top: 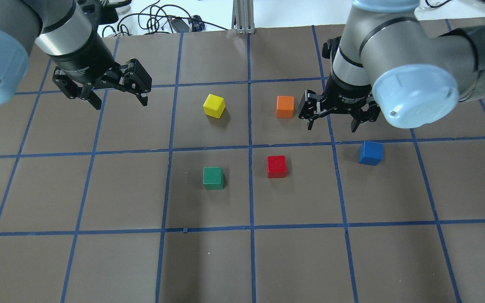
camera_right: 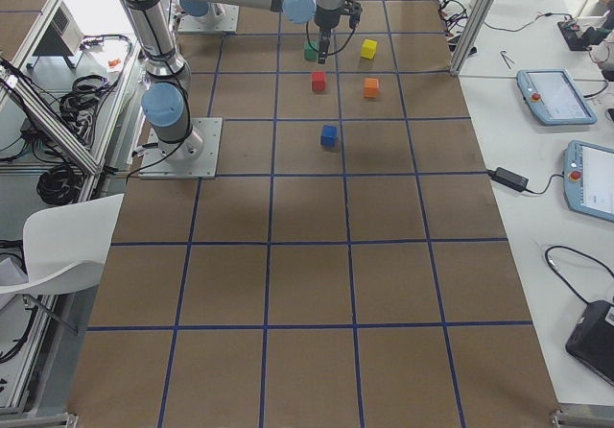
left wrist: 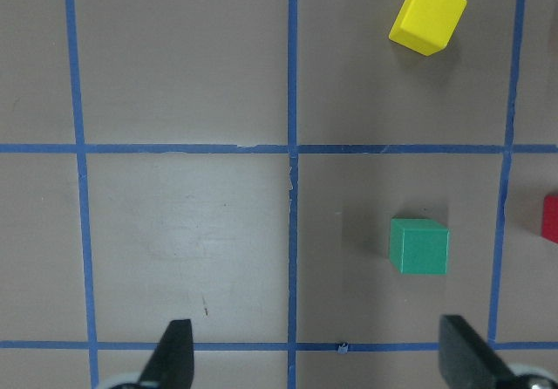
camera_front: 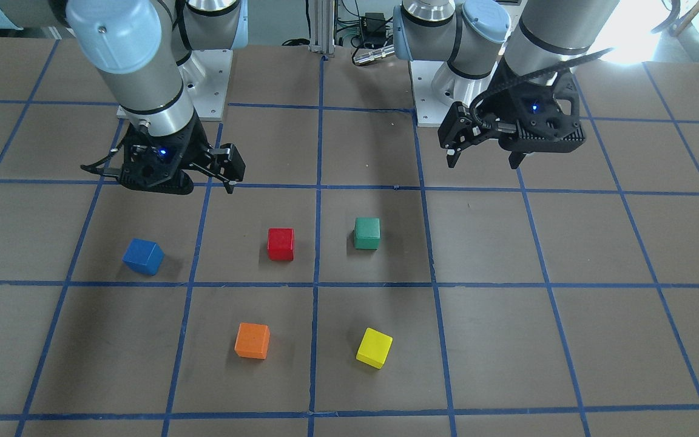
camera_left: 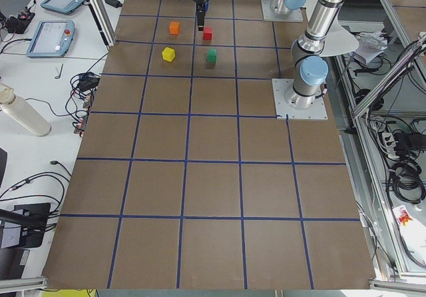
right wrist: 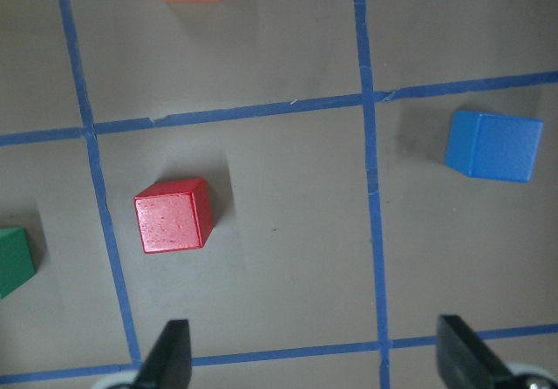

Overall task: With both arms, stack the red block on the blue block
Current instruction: 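Lower the open right gripper over the red cube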

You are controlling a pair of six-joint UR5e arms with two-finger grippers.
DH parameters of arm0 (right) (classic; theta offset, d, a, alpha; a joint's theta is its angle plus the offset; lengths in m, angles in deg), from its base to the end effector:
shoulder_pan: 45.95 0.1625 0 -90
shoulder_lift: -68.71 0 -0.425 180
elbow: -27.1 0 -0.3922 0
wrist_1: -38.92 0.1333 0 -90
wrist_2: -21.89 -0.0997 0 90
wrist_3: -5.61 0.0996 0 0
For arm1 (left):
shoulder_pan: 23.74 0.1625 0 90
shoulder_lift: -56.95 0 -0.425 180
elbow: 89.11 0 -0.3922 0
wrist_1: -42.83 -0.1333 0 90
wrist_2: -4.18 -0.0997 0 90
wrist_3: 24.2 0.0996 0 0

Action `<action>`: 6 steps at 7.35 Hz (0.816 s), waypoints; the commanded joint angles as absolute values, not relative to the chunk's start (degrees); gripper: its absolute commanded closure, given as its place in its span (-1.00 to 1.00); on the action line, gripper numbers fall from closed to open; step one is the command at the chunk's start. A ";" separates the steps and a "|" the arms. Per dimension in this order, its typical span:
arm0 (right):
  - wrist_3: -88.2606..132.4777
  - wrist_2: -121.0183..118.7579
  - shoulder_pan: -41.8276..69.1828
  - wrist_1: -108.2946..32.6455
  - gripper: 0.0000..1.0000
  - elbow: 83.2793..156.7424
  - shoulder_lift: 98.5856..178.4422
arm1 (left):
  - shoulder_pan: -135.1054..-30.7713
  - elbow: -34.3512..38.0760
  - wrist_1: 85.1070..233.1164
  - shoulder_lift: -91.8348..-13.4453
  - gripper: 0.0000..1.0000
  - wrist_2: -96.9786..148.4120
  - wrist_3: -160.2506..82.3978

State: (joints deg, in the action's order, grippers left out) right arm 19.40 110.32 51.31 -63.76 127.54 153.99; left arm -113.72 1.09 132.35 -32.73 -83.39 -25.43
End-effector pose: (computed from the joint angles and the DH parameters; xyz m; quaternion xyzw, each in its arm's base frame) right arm 0.1992 -0.4876 0.3797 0.0572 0.9980 0.0238 0.0095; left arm -0.1374 -0.4906 0.4899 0.0108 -0.9997 0.0050 0.0213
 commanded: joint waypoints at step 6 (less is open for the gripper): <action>36.59 110.83 61.87 -84.17 -1.00 129.76 137.03 | -113.65 1.24 134.50 -32.87 -1.00 -82.12 -25.43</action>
State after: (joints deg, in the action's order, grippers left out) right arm 32.10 110.56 59.72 -80.46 129.72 140.49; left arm -113.65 1.12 134.50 -32.97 -81.78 -25.65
